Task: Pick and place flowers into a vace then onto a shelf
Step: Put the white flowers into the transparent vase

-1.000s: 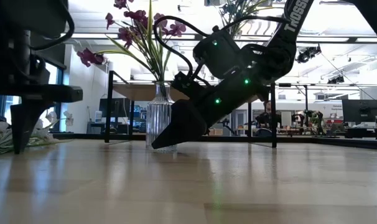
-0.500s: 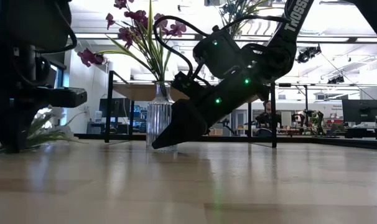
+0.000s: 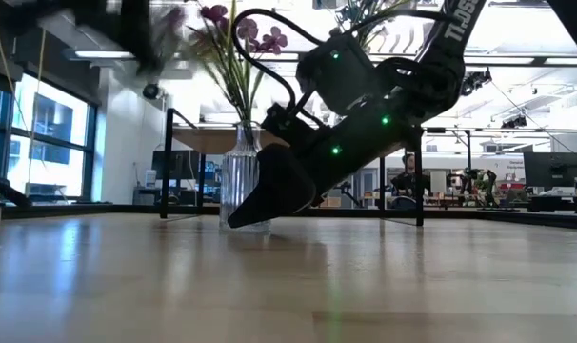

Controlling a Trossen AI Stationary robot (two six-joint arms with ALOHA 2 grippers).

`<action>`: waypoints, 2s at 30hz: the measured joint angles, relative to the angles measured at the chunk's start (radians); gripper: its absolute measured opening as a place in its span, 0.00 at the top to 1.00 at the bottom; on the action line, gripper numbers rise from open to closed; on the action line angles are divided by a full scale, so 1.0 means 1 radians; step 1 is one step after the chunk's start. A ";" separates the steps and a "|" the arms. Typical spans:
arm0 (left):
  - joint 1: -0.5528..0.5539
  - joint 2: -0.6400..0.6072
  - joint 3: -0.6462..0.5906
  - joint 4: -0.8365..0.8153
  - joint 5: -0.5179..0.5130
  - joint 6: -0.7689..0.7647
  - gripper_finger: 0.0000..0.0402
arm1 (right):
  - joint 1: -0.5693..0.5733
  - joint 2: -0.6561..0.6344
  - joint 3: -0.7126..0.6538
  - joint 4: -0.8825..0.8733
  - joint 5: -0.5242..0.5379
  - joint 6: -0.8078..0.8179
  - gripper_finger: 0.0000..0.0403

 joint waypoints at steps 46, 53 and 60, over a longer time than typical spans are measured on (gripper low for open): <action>-0.087 0.147 0.068 -0.155 -0.328 0.080 0.89 | 0.017 -0.001 0.000 -0.046 -0.054 -0.002 0.31; 0.035 0.145 0.005 -0.155 -0.396 0.188 0.89 | 0.029 -0.001 0.001 -0.058 -0.052 -0.028 0.31; 0.089 0.135 0.002 -0.152 -0.655 0.069 0.89 | 0.030 -0.001 0.001 -0.063 -0.050 -0.042 0.31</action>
